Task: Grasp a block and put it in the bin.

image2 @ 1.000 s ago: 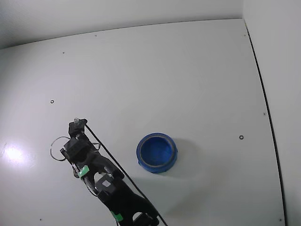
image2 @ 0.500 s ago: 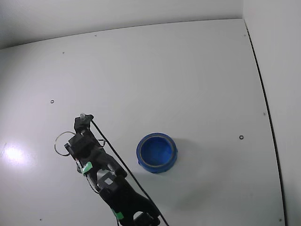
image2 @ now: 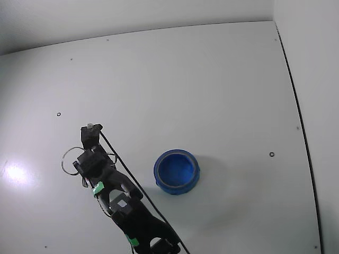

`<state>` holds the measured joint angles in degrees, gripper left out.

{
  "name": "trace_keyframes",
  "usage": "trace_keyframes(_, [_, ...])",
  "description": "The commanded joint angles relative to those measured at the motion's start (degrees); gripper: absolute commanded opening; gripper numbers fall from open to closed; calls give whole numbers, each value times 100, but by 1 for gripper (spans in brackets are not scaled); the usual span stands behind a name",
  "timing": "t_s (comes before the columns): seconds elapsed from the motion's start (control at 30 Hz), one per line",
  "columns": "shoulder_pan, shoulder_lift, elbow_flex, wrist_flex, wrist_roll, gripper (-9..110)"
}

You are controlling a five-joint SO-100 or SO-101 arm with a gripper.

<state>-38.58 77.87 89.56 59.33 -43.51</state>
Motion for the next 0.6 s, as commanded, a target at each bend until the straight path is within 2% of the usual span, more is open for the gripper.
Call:
trace_keyframes(0.0, [-18, 97, -387, -97, 44, 29])
trace_keyframes(0.13, [35, 88, -378, -88, -18, 24])
trace_keyframes(0.3, [44, 88, -360, -79, 53, -2])
trace_keyframes(0.43, [44, 132, -352, -70, 53, 3])
trace_keyframes(0.57, [53, 176, -352, -70, 62, -1])
